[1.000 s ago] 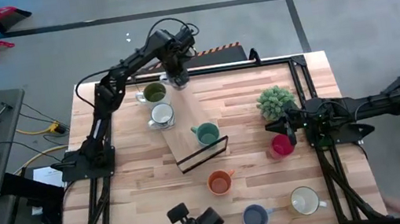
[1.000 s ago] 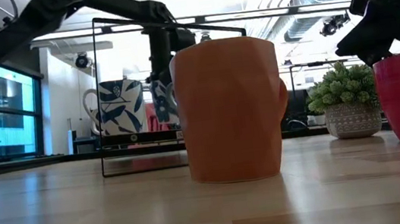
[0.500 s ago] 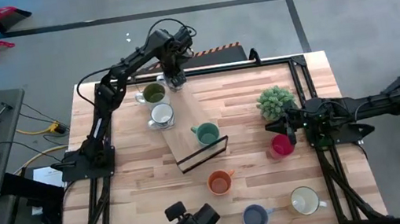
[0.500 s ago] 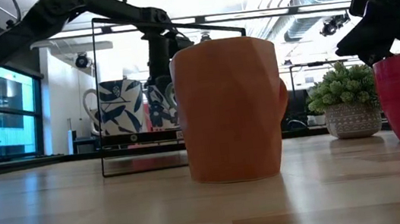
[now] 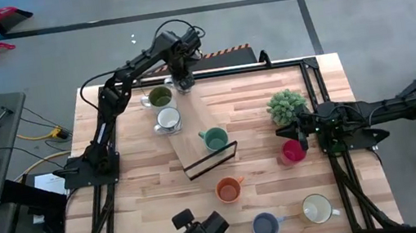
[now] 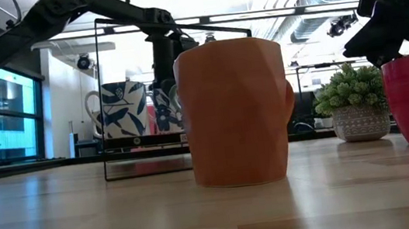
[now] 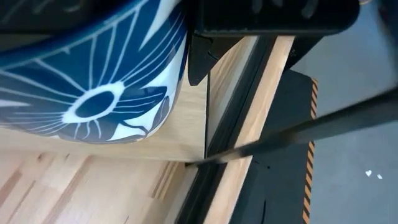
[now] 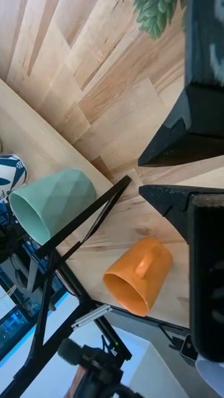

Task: Place coffee mugs
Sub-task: Put the blue mug on the shelf

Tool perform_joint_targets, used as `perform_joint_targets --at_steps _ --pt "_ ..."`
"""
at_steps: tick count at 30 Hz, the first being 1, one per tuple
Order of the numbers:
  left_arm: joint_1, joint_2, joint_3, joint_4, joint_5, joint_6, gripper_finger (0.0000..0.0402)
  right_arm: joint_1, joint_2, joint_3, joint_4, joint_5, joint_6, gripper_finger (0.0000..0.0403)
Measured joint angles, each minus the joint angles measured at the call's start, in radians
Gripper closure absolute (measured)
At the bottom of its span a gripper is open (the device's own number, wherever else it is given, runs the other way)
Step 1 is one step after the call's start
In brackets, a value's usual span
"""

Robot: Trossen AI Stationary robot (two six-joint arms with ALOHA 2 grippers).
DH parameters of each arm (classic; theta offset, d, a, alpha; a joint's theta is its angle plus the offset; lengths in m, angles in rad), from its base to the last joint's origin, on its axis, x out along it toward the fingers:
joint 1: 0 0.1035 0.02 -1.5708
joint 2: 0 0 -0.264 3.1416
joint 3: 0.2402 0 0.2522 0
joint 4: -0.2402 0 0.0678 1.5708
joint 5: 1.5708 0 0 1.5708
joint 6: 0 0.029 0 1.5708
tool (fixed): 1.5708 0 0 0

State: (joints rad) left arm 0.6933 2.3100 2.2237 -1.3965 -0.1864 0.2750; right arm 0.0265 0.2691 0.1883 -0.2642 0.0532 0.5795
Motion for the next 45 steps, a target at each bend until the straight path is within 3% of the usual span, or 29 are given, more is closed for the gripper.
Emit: perform_joint_targets --at_steps 8,19,25,35,45 --pt "-0.003 -0.005 -0.035 0.030 -0.030 0.002 0.0382 0.000 0.000 0.000 0.000 0.000 0.001 0.0364" --pt "-0.002 -0.003 -0.024 0.035 0.018 0.023 0.0382 0.000 0.000 0.000 0.000 0.000 0.001 0.0364" --pt "-0.003 -0.003 -0.024 0.035 0.029 0.017 0.0361 0.000 0.000 0.000 0.000 0.000 0.001 0.0364" --pt "-0.006 -0.003 -0.023 0.033 0.038 0.015 0.0374 0.000 0.000 0.000 0.000 0.000 0.000 0.0364" --pt "-0.008 0.000 -0.024 0.028 -0.017 0.002 0.0320 0.000 0.000 0.000 0.000 0.000 -0.001 0.0363"
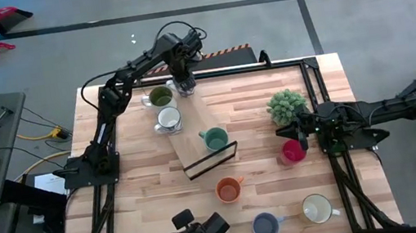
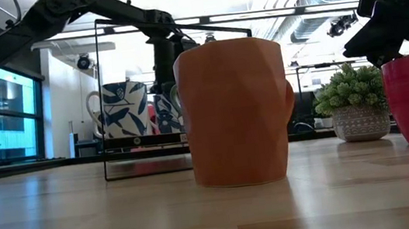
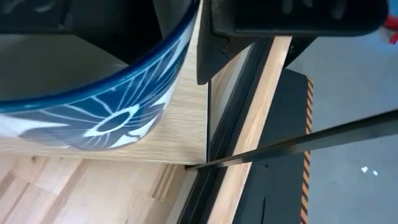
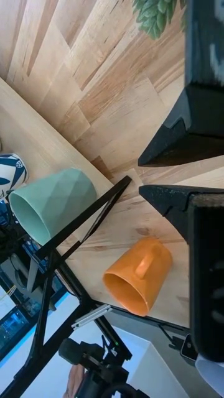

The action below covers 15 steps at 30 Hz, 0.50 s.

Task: Place coffee mugs
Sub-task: Put the blue mug on the shelf, then put the orange mug on the shelf

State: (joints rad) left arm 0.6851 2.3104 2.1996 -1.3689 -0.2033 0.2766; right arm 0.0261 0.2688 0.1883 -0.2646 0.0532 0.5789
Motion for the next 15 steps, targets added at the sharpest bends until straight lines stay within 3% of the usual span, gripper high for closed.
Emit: perform_joint_targets --at_steps 7,15 --pt "-0.001 -0.001 0.028 -0.044 -0.007 -0.013 0.0281 0.000 0.000 0.000 0.000 0.000 -0.001 0.0364" --pt "0.003 -0.009 0.121 -0.112 -0.019 -0.024 0.0264 0.000 0.000 0.000 -0.001 0.000 -0.003 0.0363"
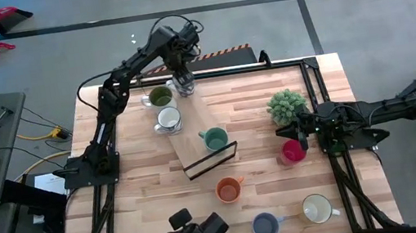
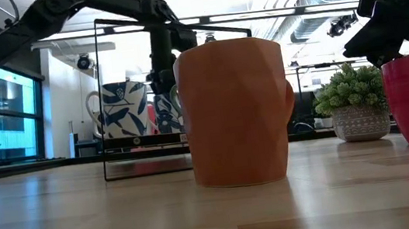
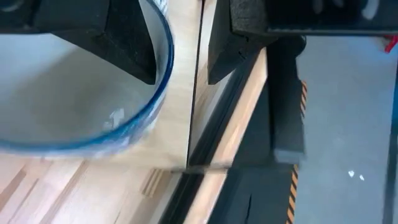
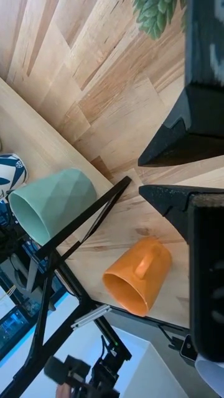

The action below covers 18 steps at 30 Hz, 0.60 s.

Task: Place coffee mugs
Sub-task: Put the orange mug on the shelf

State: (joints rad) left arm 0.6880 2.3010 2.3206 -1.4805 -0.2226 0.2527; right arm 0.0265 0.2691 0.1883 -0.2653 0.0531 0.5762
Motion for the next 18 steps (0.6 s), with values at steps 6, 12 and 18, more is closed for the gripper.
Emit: perform_joint_targets --at_steps 6,12,18 --pt "-0.001 -0.016 0.031 -0.022 0.001 -0.025 0.0263 0.000 0.000 0.000 0.000 0.000 0.000 0.0364" --pt "-0.008 -0.070 0.030 -0.034 0.000 -0.050 0.0263 0.000 0.000 0.000 0.000 0.000 -0.007 0.0364" --pt "-0.025 -0.175 0.030 -0.058 0.009 -0.097 0.0263 0.000 0.000 0.000 -0.001 0.000 -0.008 0.0363"
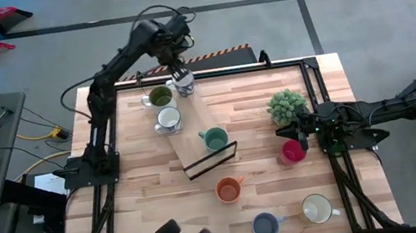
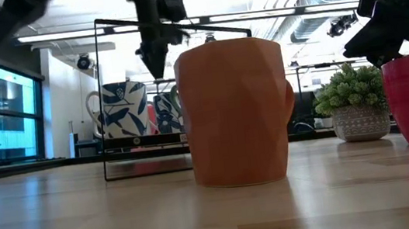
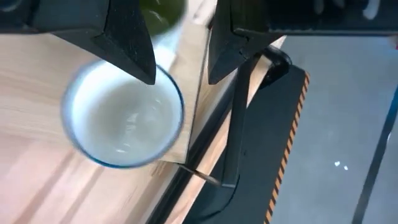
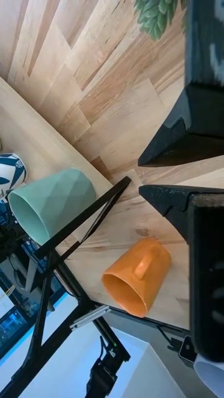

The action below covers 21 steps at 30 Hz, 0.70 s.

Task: Place coffee mugs
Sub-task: Put the orange mug on the shelf

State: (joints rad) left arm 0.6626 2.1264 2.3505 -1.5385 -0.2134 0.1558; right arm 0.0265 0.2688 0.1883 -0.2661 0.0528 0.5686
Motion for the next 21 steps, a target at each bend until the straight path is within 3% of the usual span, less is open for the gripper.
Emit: perform_joint_targets --at_steps 4,12,21 --pt "-0.024 -0.104 0.000 -0.037 0.022 -0.042 0.0264 0.000 0.000 0.000 0.000 0.000 -0.013 0.0364" --pt "-0.127 -0.294 0.000 -0.033 0.191 -0.144 0.0265 0.000 0.000 0.000 0.031 0.006 -0.114 0.0363" --pt "-0.426 -0.365 0.000 -0.033 0.296 -0.215 0.0266 0.000 0.000 0.000 0.213 -0.023 -0.234 0.0364"
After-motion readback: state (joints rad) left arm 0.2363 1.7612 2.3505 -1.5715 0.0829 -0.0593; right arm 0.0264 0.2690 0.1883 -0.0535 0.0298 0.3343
